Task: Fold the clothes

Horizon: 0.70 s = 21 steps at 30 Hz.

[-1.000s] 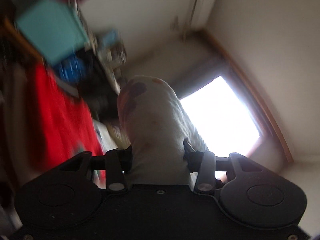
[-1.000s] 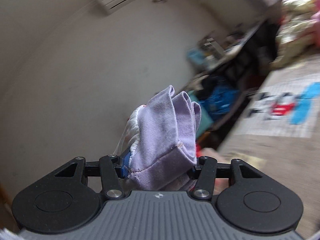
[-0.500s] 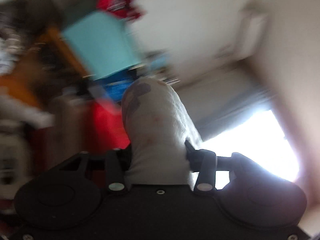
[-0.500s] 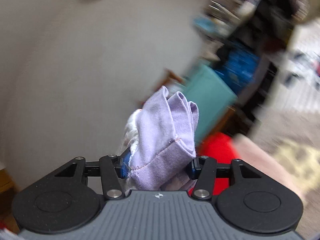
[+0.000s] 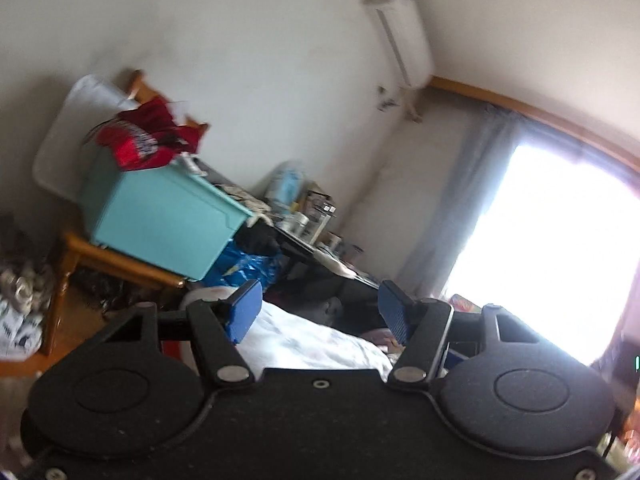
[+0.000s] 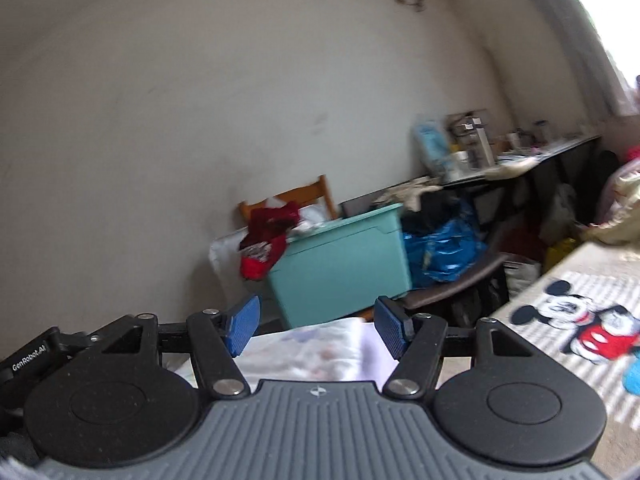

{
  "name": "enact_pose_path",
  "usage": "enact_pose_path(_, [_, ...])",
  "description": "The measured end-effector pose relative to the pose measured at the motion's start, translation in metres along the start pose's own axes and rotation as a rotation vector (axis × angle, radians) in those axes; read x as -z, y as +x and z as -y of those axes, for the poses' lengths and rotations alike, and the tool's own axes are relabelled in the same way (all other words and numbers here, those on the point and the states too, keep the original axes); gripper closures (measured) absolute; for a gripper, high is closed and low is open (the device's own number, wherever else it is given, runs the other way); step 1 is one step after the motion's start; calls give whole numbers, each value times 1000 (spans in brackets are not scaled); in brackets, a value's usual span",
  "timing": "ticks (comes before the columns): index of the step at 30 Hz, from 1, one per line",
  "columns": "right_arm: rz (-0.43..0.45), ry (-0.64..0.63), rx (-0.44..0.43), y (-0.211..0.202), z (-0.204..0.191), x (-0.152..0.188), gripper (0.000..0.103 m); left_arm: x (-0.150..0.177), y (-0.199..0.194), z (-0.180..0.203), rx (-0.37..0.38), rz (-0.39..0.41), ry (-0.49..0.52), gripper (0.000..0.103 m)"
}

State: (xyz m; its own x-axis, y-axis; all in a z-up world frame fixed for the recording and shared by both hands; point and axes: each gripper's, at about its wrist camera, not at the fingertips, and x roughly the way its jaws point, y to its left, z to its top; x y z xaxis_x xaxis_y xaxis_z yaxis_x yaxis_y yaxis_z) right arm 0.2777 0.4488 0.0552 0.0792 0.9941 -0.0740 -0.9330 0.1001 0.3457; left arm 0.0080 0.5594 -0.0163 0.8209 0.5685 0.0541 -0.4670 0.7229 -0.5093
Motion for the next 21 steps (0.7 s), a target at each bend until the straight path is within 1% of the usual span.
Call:
enact_pose_path(2, [-39, -16, -19, 13, -4, 3, 39, 12, 10, -3, -28, -64, 19, 40])
enact_pose_path(3, [-74, -8, -23, 25, -2, 7, 39, 18, 16, -3, -56, -101, 40, 40])
enact_pose_path(4, [-115, 6, -18, 38, 0, 12, 40, 23, 22, -3, -119, -155, 90, 40])
enact_pose_path(5, [-168, 18, 0, 50, 4, 19, 43, 28, 30, -1, -178, -195, 140, 40])
enact_pose_path(6, [-224, 3, 10, 61, 6, 27, 46, 34, 36, 2, -216, -200, 179, 40])
enact_pose_path(7, [-262, -22, 20, 69, 6, 35, 47, 38, 35, 3, -226, -198, 192, 40])
enact_pose_path(9, [-250, -93, 45, 71, -1, 41, 48, 41, 35, 6, -239, -209, 220, 40])
enact_pose_path(11, [-249, -95, 46, 70, 1, 42, 48, 45, 39, 7, -235, -224, 255, 40])
enact_pose_path(14, [-275, -132, 74, 71, 2, 40, 49, 51, 41, 9, -230, -227, 301, 40])
enact_pose_path(15, [-294, -140, 86, 70, 0, 36, 49, 48, 41, 6, -214, -225, 299, 40])
enact_pose_path(16, [-304, -139, 95, 68, -3, 31, 49, 41, 41, -3, -184, -209, 268, 40])
enact_pose_path(17, [-293, -118, 97, 62, -7, 22, 49, 35, 42, -12, -155, -193, 236, 37])
enact_pose_path(18, [-275, -89, 94, 56, -8, 16, 46, 29, 42, -20, -130, -178, 202, 28])
enact_pose_path(19, [-247, -44, 85, 48, -5, 14, 41, 23, 37, -20, -124, -161, 165, 24])
enact_pose_path(20, [-228, 1, 82, 37, 0, 15, 24, 17, 32, -19, -130, -140, 143, 20])
enact_pose_path(21, [-218, 42, 89, 23, 5, 16, 15, 13, 26, -16, -136, -116, 135, 19])
